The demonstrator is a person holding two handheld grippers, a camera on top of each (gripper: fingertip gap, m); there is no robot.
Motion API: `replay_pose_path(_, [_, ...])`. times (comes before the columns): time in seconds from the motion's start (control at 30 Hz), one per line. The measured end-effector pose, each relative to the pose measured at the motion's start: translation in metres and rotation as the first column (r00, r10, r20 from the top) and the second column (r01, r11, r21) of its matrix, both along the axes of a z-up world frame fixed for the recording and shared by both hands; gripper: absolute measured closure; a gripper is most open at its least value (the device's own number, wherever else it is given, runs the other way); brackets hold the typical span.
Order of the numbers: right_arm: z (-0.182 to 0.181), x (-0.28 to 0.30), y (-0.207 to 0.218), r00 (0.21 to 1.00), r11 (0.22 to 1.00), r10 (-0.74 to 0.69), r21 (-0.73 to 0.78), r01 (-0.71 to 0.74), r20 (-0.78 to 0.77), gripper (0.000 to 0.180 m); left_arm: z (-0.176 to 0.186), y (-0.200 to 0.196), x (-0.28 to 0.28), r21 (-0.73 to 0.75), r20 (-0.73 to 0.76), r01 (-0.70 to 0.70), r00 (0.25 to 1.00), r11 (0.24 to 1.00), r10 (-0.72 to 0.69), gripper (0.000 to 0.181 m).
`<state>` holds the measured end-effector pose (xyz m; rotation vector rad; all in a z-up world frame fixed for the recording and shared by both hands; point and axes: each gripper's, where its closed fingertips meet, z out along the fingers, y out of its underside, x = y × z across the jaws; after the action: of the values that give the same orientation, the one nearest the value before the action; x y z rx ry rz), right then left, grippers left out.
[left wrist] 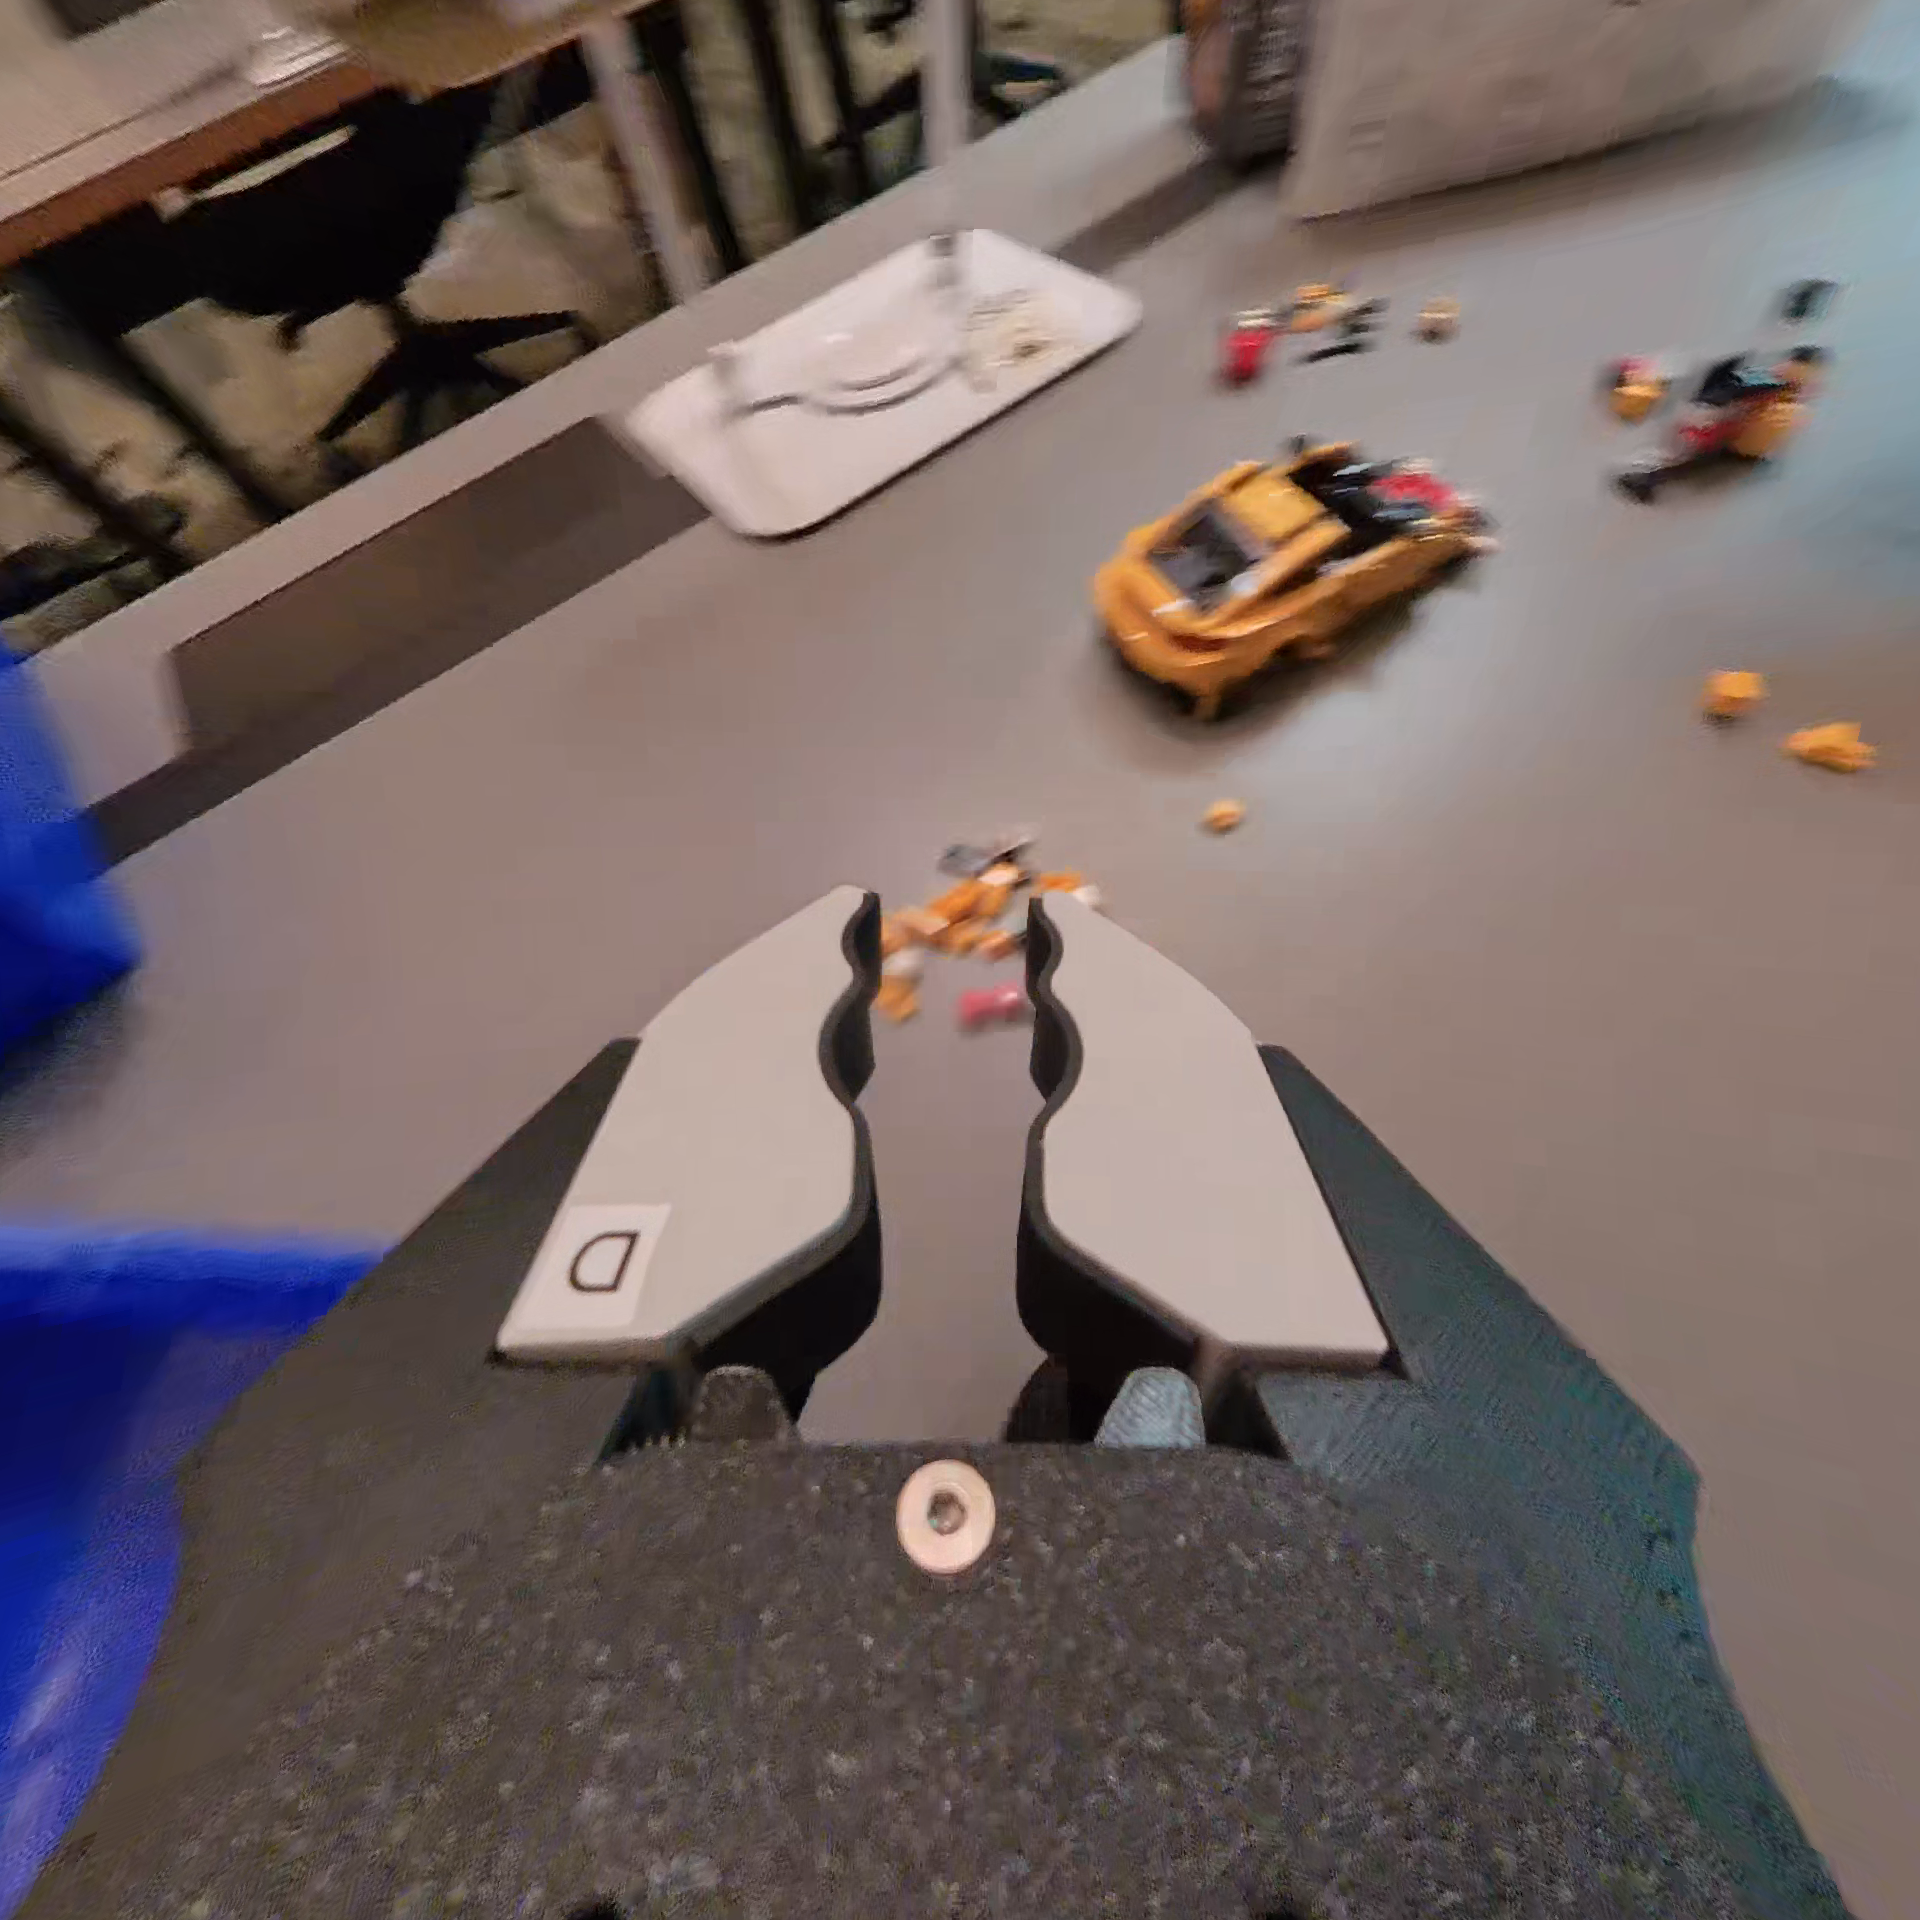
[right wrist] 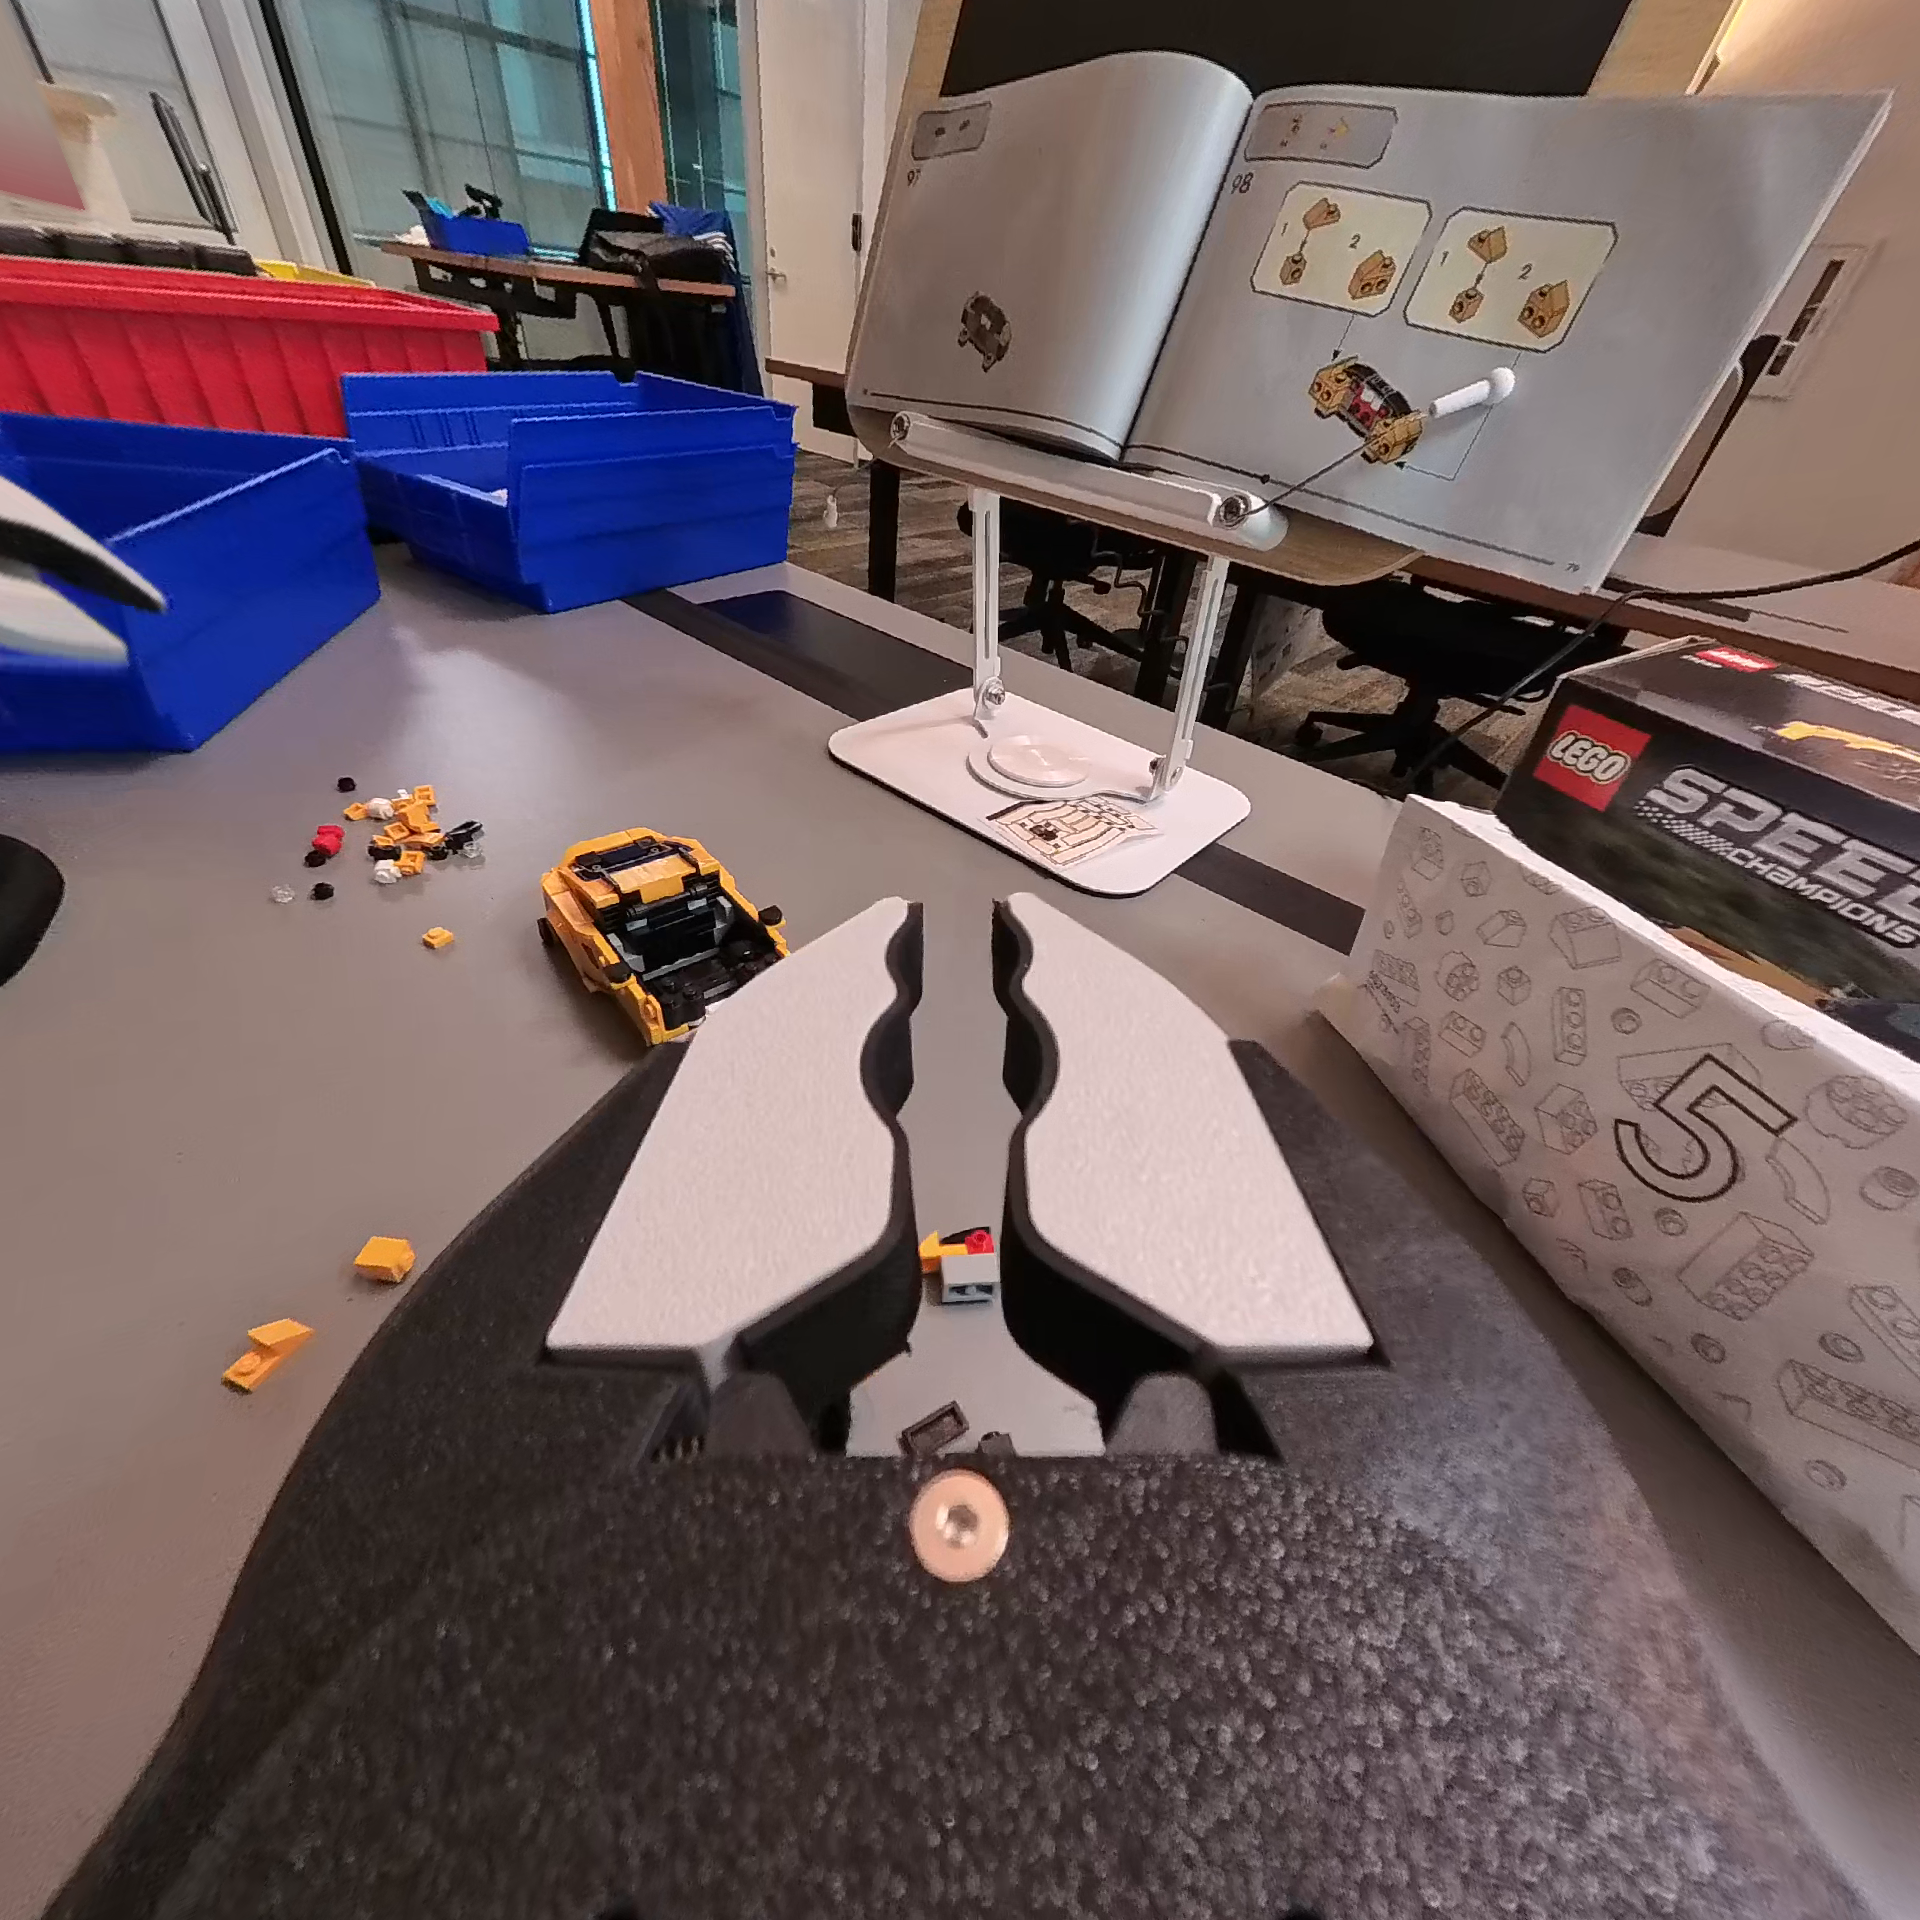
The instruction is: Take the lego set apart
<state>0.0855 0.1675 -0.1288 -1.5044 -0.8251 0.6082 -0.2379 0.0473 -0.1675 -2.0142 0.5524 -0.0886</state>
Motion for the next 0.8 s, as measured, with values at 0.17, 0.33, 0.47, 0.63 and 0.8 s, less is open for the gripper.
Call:
replay_pose_path(0.17, [0.005,0.005,0.003,1.000,1.000,-0.026,0.013,0.026,-0.015,0.167,-0.033,0.008,0.123,-0.086,0.115,0.330,0.940,0.940,-0.320,0.157])
replay_pose_path(0.33, [0.007,0.009,0.005,0.999,0.999,-0.044,0.016,0.044,-0.028,0.167,-0.065,0.003,0.212,-0.194,0.162,0.509,0.860,0.839,-0.484,0.160])
replay_pose_path(0.47, [0.008,0.009,0.005,0.999,0.999,-0.044,0.019,0.044,-0.028,0.167,-0.089,0.001,0.246,-0.298,0.204,0.521,0.853,0.800,-0.480,0.159])
replay_pose_path(0.63, [0.010,0.010,0.005,0.998,0.999,-0.046,0.025,0.047,-0.029,0.167,-0.098,0.007,0.243,-0.320,0.116,0.481,0.875,0.816,-0.470,0.173])
replay_pose_path(0.8, [0.011,0.012,0.006,0.998,0.998,-0.058,0.027,0.059,-0.037,0.167,-0.068,0.014,0.217,-0.226,0.122,0.438,0.899,0.870,-0.421,0.173])
